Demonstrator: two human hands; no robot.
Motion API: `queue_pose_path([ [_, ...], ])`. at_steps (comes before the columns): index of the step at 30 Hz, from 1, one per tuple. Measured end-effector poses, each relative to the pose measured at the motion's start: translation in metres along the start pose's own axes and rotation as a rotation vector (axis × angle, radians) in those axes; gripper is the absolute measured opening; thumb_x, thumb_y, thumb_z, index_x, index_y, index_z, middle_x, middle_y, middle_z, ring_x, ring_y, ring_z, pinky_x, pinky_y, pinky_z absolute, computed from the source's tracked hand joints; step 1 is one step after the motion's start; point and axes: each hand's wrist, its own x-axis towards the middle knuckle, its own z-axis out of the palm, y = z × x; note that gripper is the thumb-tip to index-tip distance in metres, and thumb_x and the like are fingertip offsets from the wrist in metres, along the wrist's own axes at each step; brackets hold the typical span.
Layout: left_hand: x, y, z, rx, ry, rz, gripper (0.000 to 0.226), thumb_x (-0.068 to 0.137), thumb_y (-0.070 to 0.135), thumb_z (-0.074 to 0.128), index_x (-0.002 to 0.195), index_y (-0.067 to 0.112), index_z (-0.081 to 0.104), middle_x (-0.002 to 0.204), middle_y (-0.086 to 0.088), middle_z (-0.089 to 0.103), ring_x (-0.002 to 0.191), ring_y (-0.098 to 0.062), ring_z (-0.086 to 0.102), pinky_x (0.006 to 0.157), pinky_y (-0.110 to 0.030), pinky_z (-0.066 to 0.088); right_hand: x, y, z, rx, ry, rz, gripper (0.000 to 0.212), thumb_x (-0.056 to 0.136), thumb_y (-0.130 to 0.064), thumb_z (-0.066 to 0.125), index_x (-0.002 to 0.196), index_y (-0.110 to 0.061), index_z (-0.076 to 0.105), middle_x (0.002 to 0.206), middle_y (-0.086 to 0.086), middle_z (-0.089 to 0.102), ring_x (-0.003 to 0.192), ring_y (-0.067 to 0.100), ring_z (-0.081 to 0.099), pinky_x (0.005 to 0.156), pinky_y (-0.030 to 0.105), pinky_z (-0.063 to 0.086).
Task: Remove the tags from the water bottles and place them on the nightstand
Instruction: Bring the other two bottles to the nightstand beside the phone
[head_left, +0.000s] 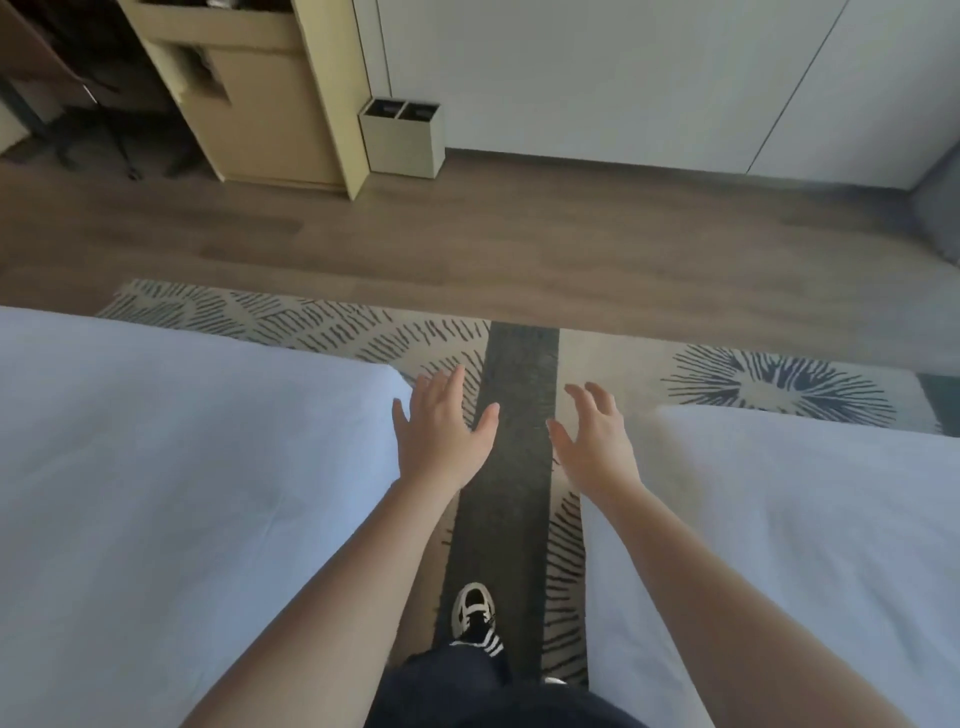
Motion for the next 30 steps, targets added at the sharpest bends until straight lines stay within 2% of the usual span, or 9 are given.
queue_pose_path([
  [7, 0.136, 0.011, -0.031, -0.025, 0.017, 0.021, 0.067, 0.095, 0.057, 0.038, 0.151, 0.024, 0.023, 0.159, -0.001, 0.024, 0.149, -0.023, 0.011, 0.118, -0.054, 0.007, 0.136, -0.041, -0.016, -0.056, 0.021, -0.044, 0.054, 0.095, -0.037, 0.049, 0.144, -0.02, 0.034, 0.15, 0.003, 0.033, 0.136, 0.026, 0.031, 0.107, 0.045, 0.037],
  [14, 0.264, 0.016, -0.033, -0.039, 0.003, -0.039, 0.07, 0.094, 0.06, 0.034, 0.153, 0.027, 0.017, 0.161, -0.001, 0.019, 0.149, -0.02, 0.008, 0.119, -0.052, 0.004, 0.27, -0.055, -0.018, -0.077, 0.02, -0.075, 0.052, 0.095, -0.035, 0.05, 0.142, -0.017, 0.038, 0.147, 0.005, 0.039, 0.136, 0.027, 0.031, 0.108, 0.046, 0.035],
  [19, 0.378, 0.018, -0.028, -0.041, 0.084, -0.111, 0.071, 0.093, 0.063, 0.034, 0.153, 0.029, 0.016, 0.161, 0.0, 0.022, 0.148, -0.02, 0.013, 0.118, -0.053, 0.005, 0.4, -0.07, -0.013, -0.032, 0.024, -0.118, 0.05, 0.094, -0.032, 0.051, 0.14, -0.016, 0.041, 0.142, 0.006, 0.044, 0.133, 0.027, 0.033, 0.104, 0.041, 0.035],
  [25, 0.519, 0.022, -0.042, -0.025, 0.137, -0.246, 0.073, 0.091, 0.066, 0.032, 0.153, 0.031, 0.016, 0.16, 0.0, 0.023, 0.147, -0.02, 0.018, 0.118, -0.054, 0.01, 0.556, -0.106, -0.017, -0.059, -0.076, -0.235, 0.05, 0.094, -0.033, 0.052, 0.139, -0.016, 0.043, 0.14, 0.007, 0.046, 0.131, 0.027, 0.035, 0.102, 0.04, 0.036],
  [30, 0.598, 0.008, -0.061, -0.005, 0.185, -0.328, 0.073, 0.09, 0.068, 0.029, 0.152, 0.031, 0.016, 0.159, 0.0, 0.026, 0.147, -0.019, 0.019, 0.118, -0.054, 0.011, 0.649, -0.151, -0.008, -0.046, -0.12, -0.299, 0.048, 0.094, -0.032, 0.051, 0.139, -0.015, 0.043, 0.141, 0.006, 0.044, 0.132, 0.026, 0.035, 0.102, 0.039, 0.037],
])
